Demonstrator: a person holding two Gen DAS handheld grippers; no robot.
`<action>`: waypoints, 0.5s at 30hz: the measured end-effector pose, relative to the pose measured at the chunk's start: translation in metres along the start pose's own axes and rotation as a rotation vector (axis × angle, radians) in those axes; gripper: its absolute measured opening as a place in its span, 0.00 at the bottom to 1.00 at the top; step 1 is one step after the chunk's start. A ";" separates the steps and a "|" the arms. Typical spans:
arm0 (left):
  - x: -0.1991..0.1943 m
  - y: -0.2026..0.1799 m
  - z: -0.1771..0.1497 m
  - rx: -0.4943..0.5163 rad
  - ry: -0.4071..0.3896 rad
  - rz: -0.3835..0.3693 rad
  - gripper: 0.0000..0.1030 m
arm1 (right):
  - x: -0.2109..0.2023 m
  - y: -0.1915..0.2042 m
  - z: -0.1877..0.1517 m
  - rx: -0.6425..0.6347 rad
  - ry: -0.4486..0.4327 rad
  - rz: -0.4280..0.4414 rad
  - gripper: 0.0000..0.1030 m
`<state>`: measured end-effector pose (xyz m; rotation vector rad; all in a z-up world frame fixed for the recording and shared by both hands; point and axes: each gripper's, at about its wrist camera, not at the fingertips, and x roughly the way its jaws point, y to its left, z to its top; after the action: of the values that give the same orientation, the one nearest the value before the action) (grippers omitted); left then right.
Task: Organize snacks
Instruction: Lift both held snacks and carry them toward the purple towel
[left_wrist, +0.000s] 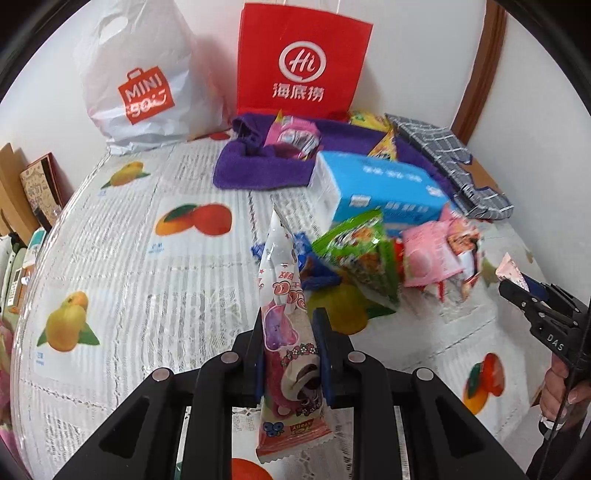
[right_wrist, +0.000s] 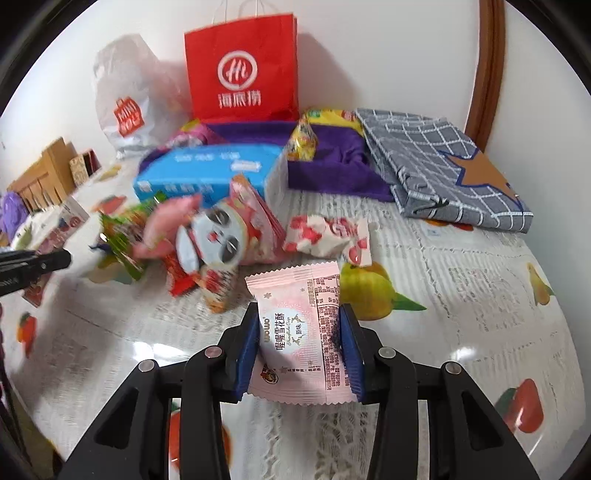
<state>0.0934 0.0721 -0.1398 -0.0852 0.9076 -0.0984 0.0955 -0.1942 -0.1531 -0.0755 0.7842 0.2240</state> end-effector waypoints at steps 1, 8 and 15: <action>-0.002 -0.001 0.003 0.003 -0.003 -0.007 0.21 | -0.005 0.001 0.003 0.006 -0.009 0.005 0.40; -0.018 -0.014 0.033 0.023 -0.032 -0.044 0.21 | -0.035 0.007 0.041 0.013 -0.078 0.011 0.40; -0.027 -0.028 0.083 0.036 -0.067 -0.055 0.21 | -0.040 0.003 0.093 0.035 -0.109 0.009 0.40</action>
<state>0.1410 0.0501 -0.0652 -0.0797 0.8361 -0.1619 0.1319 -0.1846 -0.0588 -0.0261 0.6794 0.2214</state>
